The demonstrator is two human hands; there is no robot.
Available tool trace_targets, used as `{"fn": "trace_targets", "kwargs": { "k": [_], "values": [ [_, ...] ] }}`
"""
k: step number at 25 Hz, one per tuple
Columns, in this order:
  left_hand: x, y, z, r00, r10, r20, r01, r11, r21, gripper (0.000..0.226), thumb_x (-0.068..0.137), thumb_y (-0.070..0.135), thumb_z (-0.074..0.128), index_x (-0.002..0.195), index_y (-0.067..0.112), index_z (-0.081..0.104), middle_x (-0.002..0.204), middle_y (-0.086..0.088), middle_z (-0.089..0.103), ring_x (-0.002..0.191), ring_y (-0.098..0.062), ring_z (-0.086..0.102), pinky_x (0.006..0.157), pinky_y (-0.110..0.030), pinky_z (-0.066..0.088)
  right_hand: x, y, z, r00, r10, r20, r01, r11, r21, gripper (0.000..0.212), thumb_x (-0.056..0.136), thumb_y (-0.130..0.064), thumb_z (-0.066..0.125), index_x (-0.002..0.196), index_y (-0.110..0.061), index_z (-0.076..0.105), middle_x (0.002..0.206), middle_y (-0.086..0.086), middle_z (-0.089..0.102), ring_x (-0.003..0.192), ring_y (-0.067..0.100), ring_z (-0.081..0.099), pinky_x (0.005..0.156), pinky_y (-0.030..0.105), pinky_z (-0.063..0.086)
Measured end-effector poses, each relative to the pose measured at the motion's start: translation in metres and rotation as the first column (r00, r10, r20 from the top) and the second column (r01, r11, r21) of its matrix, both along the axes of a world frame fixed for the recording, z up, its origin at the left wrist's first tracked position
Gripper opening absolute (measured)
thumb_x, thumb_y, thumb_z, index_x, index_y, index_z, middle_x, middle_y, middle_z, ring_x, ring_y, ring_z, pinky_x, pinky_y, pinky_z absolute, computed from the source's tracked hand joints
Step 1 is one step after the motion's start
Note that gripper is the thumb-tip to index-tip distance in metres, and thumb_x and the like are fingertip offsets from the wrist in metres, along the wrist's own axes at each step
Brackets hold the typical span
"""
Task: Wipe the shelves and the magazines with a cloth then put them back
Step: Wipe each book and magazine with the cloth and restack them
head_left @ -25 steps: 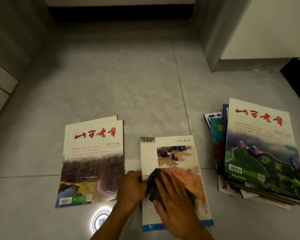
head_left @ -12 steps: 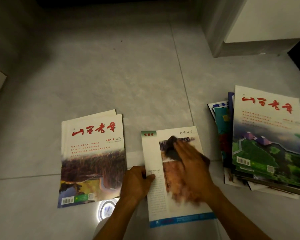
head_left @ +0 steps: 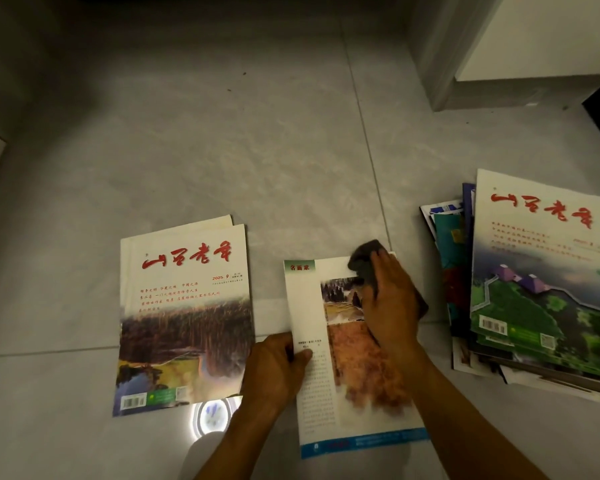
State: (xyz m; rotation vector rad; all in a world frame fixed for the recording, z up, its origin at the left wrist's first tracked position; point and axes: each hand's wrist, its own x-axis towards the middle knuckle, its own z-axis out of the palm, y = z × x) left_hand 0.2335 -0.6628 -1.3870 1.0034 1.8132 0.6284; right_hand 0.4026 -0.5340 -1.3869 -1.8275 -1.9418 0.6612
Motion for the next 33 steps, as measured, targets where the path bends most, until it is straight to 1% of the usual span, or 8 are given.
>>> {"fn": "trace_targets", "kwargs": {
  "k": [5, 10, 13, 15, 20, 24, 29, 33],
  "values": [
    [0.0, 0.003, 0.004, 0.999, 0.004, 0.038, -0.005, 0.999, 0.034, 0.003, 0.087, 0.029, 0.067, 0.087, 0.026, 0.067, 0.085, 0.009, 0.073, 0.077, -0.004, 0.07, 0.075, -0.034, 0.06, -0.053, -0.03, -0.009, 0.731, 0.681, 0.046, -0.679, 0.718, 0.155, 0.058, 0.086, -0.014, 0.065, 0.141, -0.017, 0.045, 0.147, 0.004, 0.044, 0.137, 0.02, 0.039, 0.116, 0.041, 0.028],
    [0.001, -0.001, 0.0, 1.0, 0.024, 0.004, -0.024, 0.999, 0.024, 0.012, 0.087, 0.032, 0.066, 0.099, 0.028, 0.067, 0.099, 0.011, 0.072, 0.087, -0.003, 0.069, 0.078, -0.032, 0.059, -0.038, 0.001, -0.02, 0.999, 0.044, -0.028, -0.046, 0.996, -0.082, 0.057, 0.091, -0.021, 0.062, 0.144, -0.016, 0.042, 0.146, 0.007, 0.045, 0.135, 0.027, 0.041, 0.115, 0.046, 0.029],
    [0.002, 0.003, 0.002, 0.998, 0.008, -0.055, -0.008, 1.0, -0.008, 0.003, 0.088, 0.035, 0.064, 0.089, 0.032, 0.065, 0.09, 0.01, 0.072, 0.08, -0.003, 0.068, 0.076, -0.028, 0.058, -0.043, -0.049, -0.013, 0.824, 0.563, 0.065, -0.566, 0.812, 0.14, 0.058, 0.088, -0.023, 0.062, 0.142, -0.019, 0.043, 0.144, 0.005, 0.048, 0.133, 0.022, 0.044, 0.11, 0.045, 0.036],
    [0.0, 0.002, 0.003, 1.0, 0.016, -0.016, -0.016, 1.0, -0.013, 0.003, 0.088, 0.035, 0.065, 0.09, 0.033, 0.065, 0.091, 0.011, 0.072, 0.081, -0.003, 0.069, 0.077, -0.03, 0.059, -0.02, -0.038, -0.01, 0.768, 0.639, 0.041, -0.635, 0.751, 0.182, 0.053, 0.087, -0.021, 0.064, 0.136, -0.022, 0.044, 0.132, 0.009, 0.058, 0.12, 0.021, 0.057, 0.101, 0.041, 0.045],
    [0.001, -0.001, 0.003, 0.999, 0.035, 0.021, -0.034, 0.999, -0.01, 0.012, 0.087, 0.034, 0.066, 0.099, 0.032, 0.066, 0.098, 0.014, 0.072, 0.086, -0.001, 0.069, 0.078, -0.035, 0.06, 0.01, -0.014, -0.015, 0.999, -0.05, -0.015, 0.05, 0.999, -0.013, 0.052, 0.093, -0.021, 0.057, 0.143, -0.018, 0.042, 0.145, 0.008, 0.045, 0.134, 0.026, 0.042, 0.112, 0.046, 0.033],
    [0.002, 0.006, 0.011, 0.999, 0.009, -0.031, -0.01, 1.0, -0.024, 0.009, 0.092, 0.033, 0.059, 0.087, 0.027, 0.065, 0.086, 0.007, 0.071, 0.079, -0.008, 0.068, 0.078, -0.035, 0.059, -0.013, -0.082, -0.014, 0.818, 0.549, 0.173, -0.574, 0.799, 0.18, 0.061, 0.081, -0.03, 0.07, 0.137, -0.018, 0.048, 0.139, 0.004, 0.054, 0.128, 0.02, 0.05, 0.102, 0.045, 0.046],
    [-0.005, 0.012, 0.025, 0.998, -0.042, -0.045, 0.036, 0.993, -0.109, 0.022, 0.099, 0.029, 0.047, 0.097, 0.021, 0.066, 0.095, 0.004, 0.068, 0.085, -0.009, 0.064, 0.07, -0.018, 0.051, -0.005, -0.061, -0.009, 0.983, 0.17, 0.069, -0.172, 0.985, 0.032, 0.056, 0.091, -0.028, 0.056, 0.143, -0.015, 0.041, 0.147, 0.006, 0.043, 0.137, 0.024, 0.038, 0.113, 0.046, 0.031],
    [0.001, 0.01, 0.027, 0.994, -0.046, -0.099, 0.033, 0.991, -0.133, 0.023, 0.1, 0.025, 0.046, 0.1, 0.017, 0.068, 0.102, 0.003, 0.067, 0.089, -0.013, 0.063, 0.078, -0.02, 0.047, -0.004, -0.171, -0.015, 0.825, 0.524, 0.212, -0.556, 0.821, 0.13, 0.056, 0.089, -0.04, 0.041, 0.141, -0.021, 0.038, 0.145, 0.0, 0.046, 0.136, 0.02, 0.041, 0.109, 0.042, 0.03]
  ]
}}
